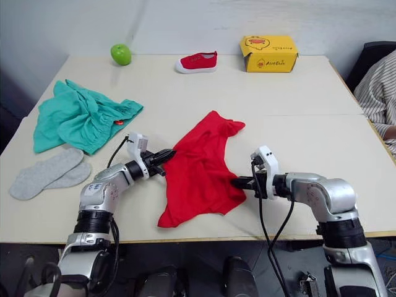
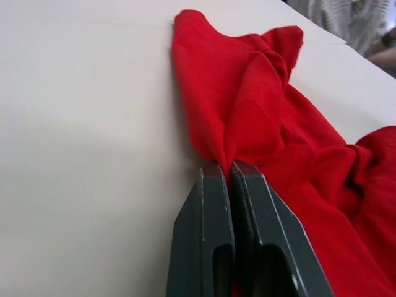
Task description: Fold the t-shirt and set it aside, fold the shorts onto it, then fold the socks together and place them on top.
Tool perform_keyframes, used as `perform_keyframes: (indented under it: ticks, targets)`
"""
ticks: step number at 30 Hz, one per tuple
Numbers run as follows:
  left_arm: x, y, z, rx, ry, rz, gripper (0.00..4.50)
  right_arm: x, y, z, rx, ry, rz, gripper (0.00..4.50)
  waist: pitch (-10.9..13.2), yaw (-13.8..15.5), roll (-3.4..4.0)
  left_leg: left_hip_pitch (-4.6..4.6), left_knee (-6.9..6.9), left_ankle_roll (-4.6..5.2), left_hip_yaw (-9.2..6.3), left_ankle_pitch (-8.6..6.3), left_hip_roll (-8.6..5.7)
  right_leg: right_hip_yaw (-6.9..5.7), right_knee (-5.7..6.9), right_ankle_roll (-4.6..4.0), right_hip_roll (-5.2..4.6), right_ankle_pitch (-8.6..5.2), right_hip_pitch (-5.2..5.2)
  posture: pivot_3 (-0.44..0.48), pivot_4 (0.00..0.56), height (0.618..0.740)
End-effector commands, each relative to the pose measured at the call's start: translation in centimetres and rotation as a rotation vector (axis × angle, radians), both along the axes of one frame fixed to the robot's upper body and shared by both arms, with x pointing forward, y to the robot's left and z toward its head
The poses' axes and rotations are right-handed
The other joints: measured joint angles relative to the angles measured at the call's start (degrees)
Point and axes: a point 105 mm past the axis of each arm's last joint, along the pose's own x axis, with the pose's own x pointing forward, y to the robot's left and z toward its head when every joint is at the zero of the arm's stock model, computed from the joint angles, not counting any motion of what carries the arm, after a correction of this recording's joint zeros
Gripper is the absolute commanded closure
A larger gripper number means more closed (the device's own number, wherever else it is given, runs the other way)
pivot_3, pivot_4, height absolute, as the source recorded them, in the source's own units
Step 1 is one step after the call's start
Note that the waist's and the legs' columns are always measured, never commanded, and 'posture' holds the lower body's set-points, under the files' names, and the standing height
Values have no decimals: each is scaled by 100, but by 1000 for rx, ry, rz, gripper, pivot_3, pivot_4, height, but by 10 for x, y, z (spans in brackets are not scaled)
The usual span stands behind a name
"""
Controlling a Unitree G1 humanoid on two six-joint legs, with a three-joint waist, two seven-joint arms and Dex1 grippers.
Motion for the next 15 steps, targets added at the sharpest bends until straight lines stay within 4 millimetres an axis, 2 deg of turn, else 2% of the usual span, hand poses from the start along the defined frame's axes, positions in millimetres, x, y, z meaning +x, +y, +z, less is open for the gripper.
perform_keyframes:
  ticks: [1,5,7,8,10,12,15]
  targets:
    - [6,1,12,40,-92,24,4473,9,4,12,21,-33,27,4500,0,1,0,0,0,0,1,0,0,0,0,0,0,0,-1,0,150,740]
    - [14,2,12,64,-103,29,4473,8,8,12,26,-24,57,4500,0,24,0,-1,0,0,1,0,1,-3,-1,0,2,0,0,0,150,740]
    - [18,6,14,81,-95,33,4473,8,12,18,72,-34,67,4500,0,29,0,-2,0,0,1,0,1,-3,-2,0,2,0,-1,0,150,740]
    - [20,10,16,84,-92,51,3955,4,14,23,104,-27,88,4292,0,33,0,-4,0,0,1,0,1,-4,-3,0,3,0,-2,0,150,740]
    - [20,16,21,77,-91,64,3420,-1,14,31,120,-64,125,3802,1,30,2,-4,0,-1,0,0,2,-4,-2,0,4,0,-2,0,150,740]
    - [14,23,22,108,-98,42,2755,-3,6,36,89,-121,140,3109,1,29,2,-4,-1,-1,1,0,2,-4,-3,0,3,0,-3,0,150,740]
    - [-4,40,20,243,-151,-24,1759,-8,-15,45,8,-260,188,2059,2,20,3,-4,-5,-2,1,-1,2,-5,-8,0,3,0,-3,0,150,740]
